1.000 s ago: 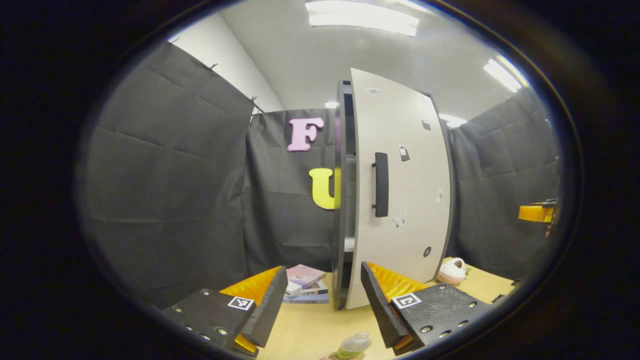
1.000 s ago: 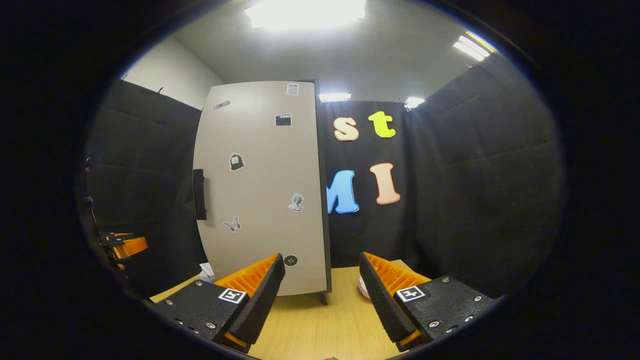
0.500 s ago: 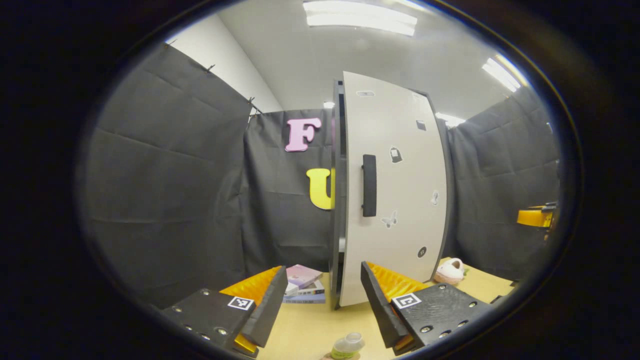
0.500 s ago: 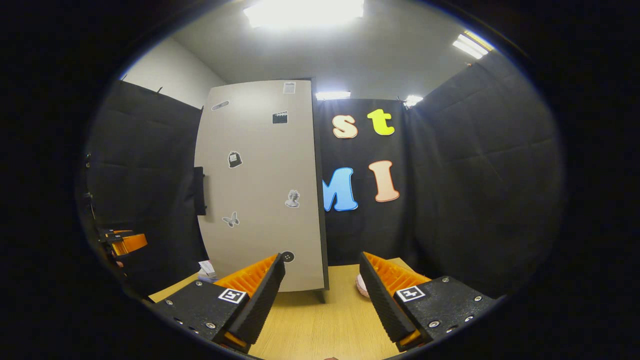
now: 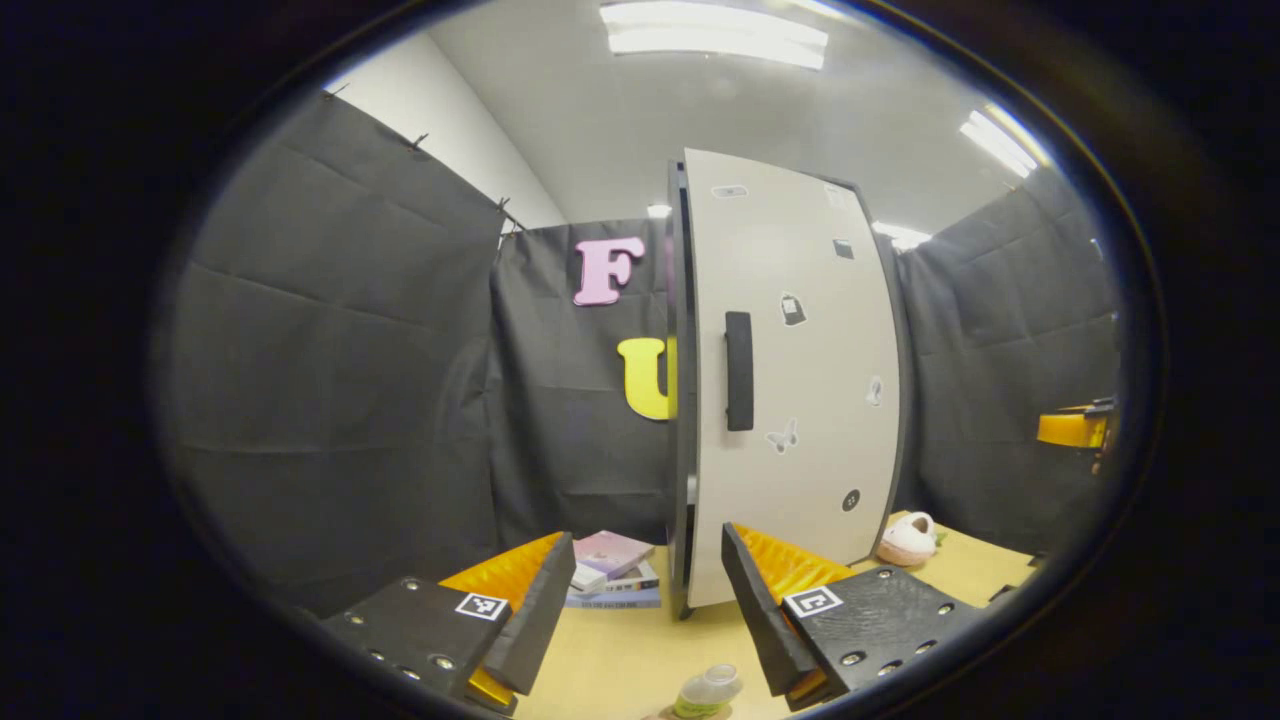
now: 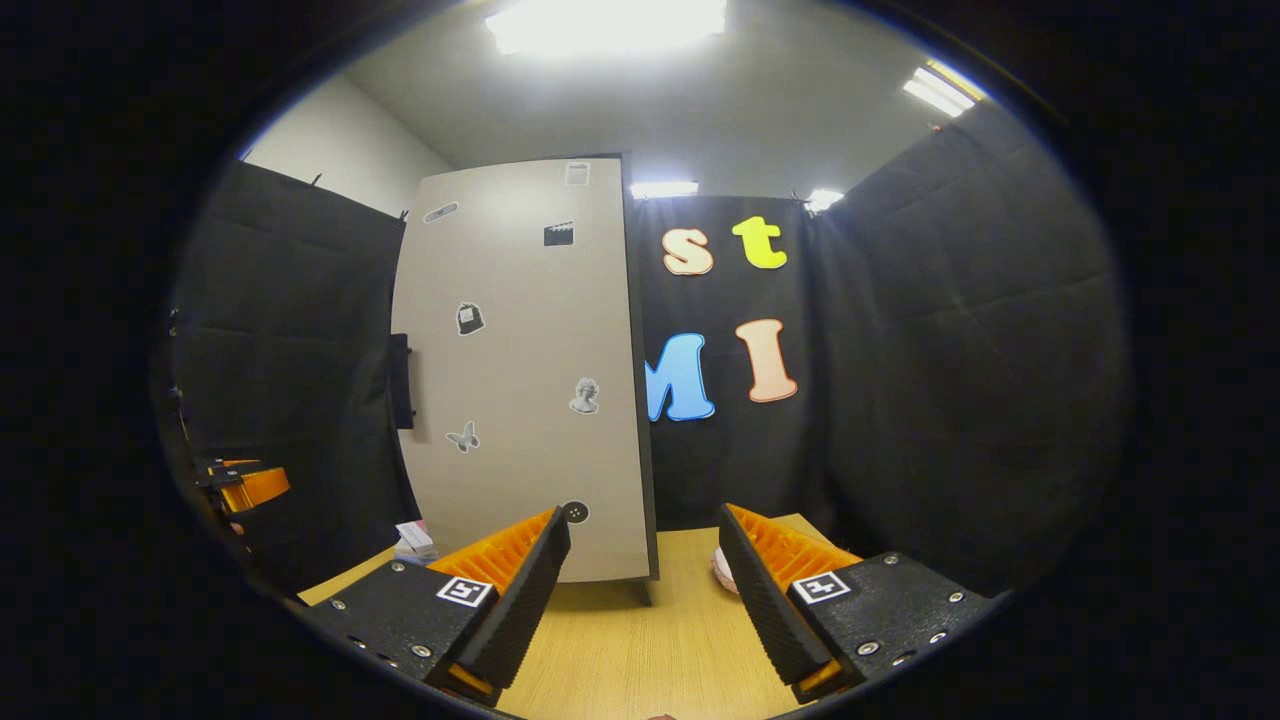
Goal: Open the cabinet door with the right hand, grasp the bottle in the cabinet with the left hand and place it on the coaster, then close the cabinet door with the right hand.
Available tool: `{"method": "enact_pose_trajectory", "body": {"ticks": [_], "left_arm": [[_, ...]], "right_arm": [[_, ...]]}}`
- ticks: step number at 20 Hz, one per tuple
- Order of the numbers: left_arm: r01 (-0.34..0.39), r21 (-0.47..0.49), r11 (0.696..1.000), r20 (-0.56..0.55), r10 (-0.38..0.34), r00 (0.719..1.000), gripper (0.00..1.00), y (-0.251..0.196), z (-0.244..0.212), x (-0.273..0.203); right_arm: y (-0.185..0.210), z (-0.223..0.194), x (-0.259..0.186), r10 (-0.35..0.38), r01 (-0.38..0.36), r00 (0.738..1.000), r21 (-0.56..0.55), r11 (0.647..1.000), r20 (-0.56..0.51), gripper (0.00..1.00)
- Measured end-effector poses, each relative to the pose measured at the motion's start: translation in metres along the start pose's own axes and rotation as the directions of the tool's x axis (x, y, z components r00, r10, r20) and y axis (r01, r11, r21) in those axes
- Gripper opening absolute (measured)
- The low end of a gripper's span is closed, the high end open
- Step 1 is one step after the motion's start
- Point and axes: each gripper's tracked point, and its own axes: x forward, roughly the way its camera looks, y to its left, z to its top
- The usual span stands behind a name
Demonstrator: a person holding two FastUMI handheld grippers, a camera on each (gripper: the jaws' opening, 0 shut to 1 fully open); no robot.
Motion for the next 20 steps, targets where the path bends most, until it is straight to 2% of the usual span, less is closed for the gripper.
{"method": "enact_pose_trajectory", "body": {"ticks": [1,2,3,13,14,15,17,18,19,20], "left_arm": [[0.002,0.001,1.000,0.001,-0.002,1.000,0.84,-0.0010,-0.0002,-0.0001],[0.004,0.001,1.000,0.001,-0.004,1.000,0.89,-0.0011,0.0009,0.0005],[0.006,0.001,1.000,0.002,-0.006,1.000,0.84,-0.0016,0.0004,0.0008],[0.010,0.007,1.000,-0.001,-0.010,1.000,0.84,0.0019,0.0006,0.0061],[0.011,0.007,1.000,0.000,-0.011,1.000,0.89,0.0011,0.0007,0.0064],[0.013,0.007,1.000,0.002,-0.013,1.000,0.84,-0.0004,0.0015,0.0057],[0.012,0.013,1.000,0.003,-0.012,1.000,0.84,0.0007,0.0028,0.0064],[0.012,0.015,1.000,0.004,-0.012,1.000,0.89,0.0011,0.0027,0.0065],[0.012,0.015,1.000,0.004,-0.012,1.000,0.84,0.0013,0.0034,0.0068],[0.012,0.015,1.000,0.004,-0.012,1.000,0.89,0.0014,0.0039,0.0075]], "right_arm": [[0.0005,0.0001,0.0005,-0.001,0.001,1.000,0.001,1.000,0.000,0.93],[0.0014,-0.0007,0.0011,-0.002,0.002,1.000,-0.001,1.000,-0.001,0.93],[0.0026,0.0001,0.0011,-0.002,0.002,1.000,-0.003,1.000,0.000,0.93],[0.0036,0.0045,0.0022,-0.005,0.005,1.000,-0.011,1.000,0.003,0.93],[0.0047,0.0041,0.0023,-0.004,0.004,1.000,-0.013,1.000,0.003,0.93],[0.0056,0.0045,0.0023,-0.002,0.002,1.000,-0.015,1.000,0.002,0.93],[0.0070,0.0052,0.0038,0.001,-0.001,1.000,-0.017,1.000,0.004,0.93],[0.0087,0.0055,0.0046,0.003,-0.003,1.000,-0.017,1.000,0.003,0.93],[0.0091,0.0060,0.0051,0.003,-0.003,1.000,-0.018,1.000,0.003,0.93],[0.0089,0.0065,0.0051,0.003,-0.003,1.000,-0.018,1.000,0.005,0.93]]}}
